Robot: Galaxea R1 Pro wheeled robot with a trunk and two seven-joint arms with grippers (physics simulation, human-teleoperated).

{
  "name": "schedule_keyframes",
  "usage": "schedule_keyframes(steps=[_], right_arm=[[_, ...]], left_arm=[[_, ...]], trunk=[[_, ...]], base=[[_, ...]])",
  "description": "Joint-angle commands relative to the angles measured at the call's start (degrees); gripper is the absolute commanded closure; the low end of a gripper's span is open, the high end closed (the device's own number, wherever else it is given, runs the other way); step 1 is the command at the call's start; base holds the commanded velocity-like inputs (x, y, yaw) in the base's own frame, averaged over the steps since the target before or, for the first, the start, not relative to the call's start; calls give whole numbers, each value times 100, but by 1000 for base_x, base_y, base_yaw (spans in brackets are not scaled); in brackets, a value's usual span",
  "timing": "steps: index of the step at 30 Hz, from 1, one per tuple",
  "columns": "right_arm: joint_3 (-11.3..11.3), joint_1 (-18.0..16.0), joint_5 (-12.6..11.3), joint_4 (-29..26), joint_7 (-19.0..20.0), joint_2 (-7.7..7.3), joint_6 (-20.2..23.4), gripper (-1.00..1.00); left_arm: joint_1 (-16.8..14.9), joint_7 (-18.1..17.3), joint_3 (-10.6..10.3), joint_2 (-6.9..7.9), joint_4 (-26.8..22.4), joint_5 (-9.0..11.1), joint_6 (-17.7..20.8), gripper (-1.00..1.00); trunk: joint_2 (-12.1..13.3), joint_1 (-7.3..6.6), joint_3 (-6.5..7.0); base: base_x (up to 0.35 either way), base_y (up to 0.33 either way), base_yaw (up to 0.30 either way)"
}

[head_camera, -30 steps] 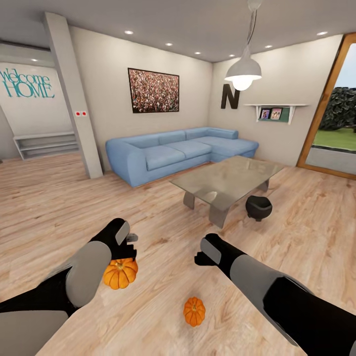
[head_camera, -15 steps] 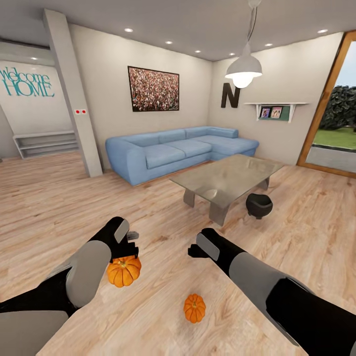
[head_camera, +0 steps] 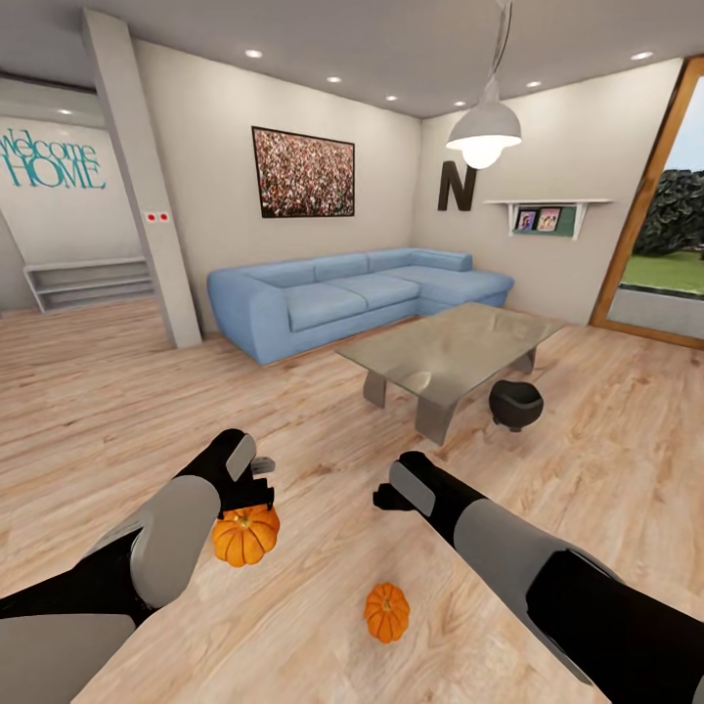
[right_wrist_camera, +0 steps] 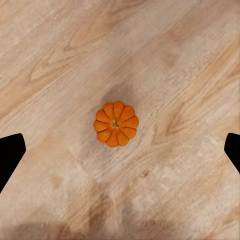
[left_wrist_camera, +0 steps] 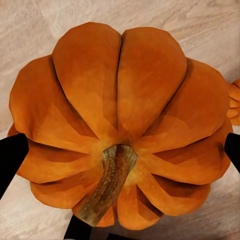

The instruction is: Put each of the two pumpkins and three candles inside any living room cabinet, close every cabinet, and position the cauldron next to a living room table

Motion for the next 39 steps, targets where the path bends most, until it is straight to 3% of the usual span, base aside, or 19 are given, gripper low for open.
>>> schedule_keyframes(steps=[1,14,20,26,31,34,39], right_arm=[[44,-5,-56,7,-46,-4,8,-100],[44,-3,-42,58,-46,-12,8,-100],[51,-3,-49,60,-46,-85,8,-100],[60,-3,-61,65,-46,-91,8,-100],[61,-3,-72,220,-46,-71,8,-100],[61,-3,-72,245,-46,-67,8,-100],[65,-3,-61,215,-46,-65,8,-100]], left_arm=[[-5,5,43,-6,-9,-48,22,100],[-5,-3,50,2,-10,-30,25,100],[-6,-4,54,9,-60,-23,58,100],[-6,-9,61,3,-445,-24,95,100],[-6,-1,316,-20,-942,-34,106,100],[-5,3,476,-23,-1021,-37,103,100],[-5,4,560,-24,-1057,-40,101,100]], trunk=[[-45,22,-24],[-566,308,-258],[-807,440,-365],[-1047,572,-473],[-1248,681,-563],[-1368,747,-617],[-1569,857,-706]], base=[[45,4,0],[6,1,0],[0,0,0],[0,0,0],[0,0,0],[0,0,0],[0,0,0]])
